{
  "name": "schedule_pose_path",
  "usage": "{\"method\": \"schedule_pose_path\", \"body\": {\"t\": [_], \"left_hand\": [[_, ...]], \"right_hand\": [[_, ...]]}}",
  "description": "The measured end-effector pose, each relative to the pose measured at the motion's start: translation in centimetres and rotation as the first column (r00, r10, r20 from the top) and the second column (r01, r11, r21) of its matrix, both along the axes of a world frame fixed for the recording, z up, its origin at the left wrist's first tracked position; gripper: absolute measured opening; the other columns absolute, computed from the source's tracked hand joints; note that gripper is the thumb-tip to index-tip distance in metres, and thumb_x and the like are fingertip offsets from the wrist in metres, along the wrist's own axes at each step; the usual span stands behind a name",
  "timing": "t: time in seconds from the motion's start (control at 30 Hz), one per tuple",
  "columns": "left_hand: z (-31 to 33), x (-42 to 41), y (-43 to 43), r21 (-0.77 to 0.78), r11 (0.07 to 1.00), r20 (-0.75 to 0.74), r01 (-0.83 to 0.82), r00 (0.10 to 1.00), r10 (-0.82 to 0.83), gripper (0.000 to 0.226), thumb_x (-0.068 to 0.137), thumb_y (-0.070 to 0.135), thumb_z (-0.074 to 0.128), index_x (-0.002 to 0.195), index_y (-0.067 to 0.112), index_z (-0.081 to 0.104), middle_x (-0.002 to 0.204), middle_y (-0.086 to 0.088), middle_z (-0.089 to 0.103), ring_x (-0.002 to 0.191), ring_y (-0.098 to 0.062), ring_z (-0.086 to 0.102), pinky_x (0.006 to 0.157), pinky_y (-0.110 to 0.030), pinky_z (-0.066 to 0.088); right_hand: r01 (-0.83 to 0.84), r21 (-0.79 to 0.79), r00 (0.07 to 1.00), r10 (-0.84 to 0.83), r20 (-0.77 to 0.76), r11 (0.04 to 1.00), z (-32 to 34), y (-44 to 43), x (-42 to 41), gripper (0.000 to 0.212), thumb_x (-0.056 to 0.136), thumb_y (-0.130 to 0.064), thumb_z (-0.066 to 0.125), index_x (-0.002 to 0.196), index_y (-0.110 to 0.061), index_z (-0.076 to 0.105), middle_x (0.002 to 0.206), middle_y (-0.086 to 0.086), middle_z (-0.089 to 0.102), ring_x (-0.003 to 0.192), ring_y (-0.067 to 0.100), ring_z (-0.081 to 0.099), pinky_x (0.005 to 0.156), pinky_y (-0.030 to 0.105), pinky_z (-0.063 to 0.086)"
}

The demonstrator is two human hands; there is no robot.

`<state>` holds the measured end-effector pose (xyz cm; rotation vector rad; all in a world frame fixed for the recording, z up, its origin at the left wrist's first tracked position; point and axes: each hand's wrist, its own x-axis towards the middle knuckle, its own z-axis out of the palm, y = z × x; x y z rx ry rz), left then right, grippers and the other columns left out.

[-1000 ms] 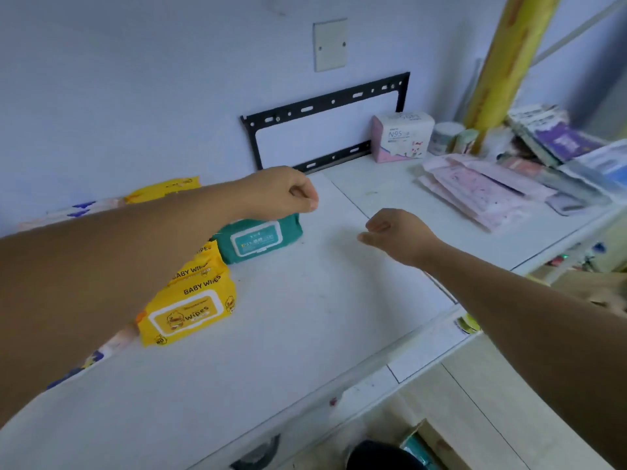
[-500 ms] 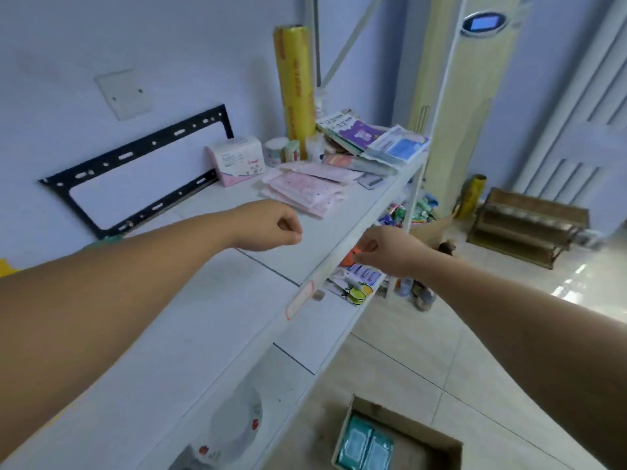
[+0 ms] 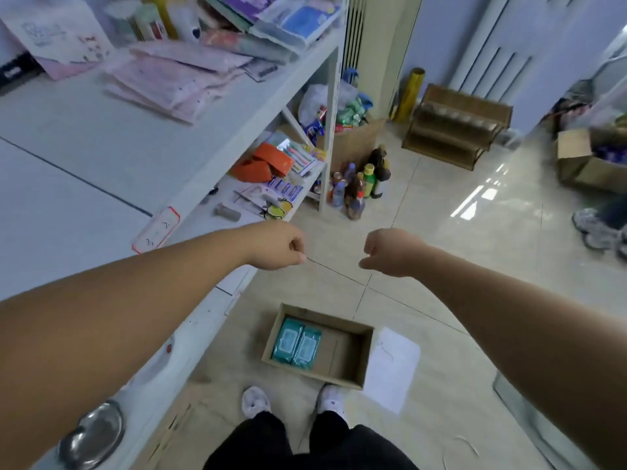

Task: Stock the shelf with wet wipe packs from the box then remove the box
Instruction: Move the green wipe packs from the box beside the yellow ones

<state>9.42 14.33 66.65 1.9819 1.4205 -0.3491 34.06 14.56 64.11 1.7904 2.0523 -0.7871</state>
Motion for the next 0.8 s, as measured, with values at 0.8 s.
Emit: {"method": "schedule_pose_path", "body": {"t": [0.8], "left_hand": [[-43.6,-4.8,-4.5,-0.499,0.739,-0.043,-0.452,0.865,0.5,0.012,0.085,0.033,0.077,0.089,0.024,0.072,0.094,0.003,0.073,0.097,-0.02,0.069,0.094,-0.036,0.054]], "right_hand": [[0.166,-0.498,0.979,-0.202,-0.02,0.851,-40.3,-6.1,-5.4,0.028,0.086,-0.042,0.072,0.099,-0.018,0.068,0.095,-0.002,0.062,0.094,0.022,0.058,0.084,0.03,0.05]]}}
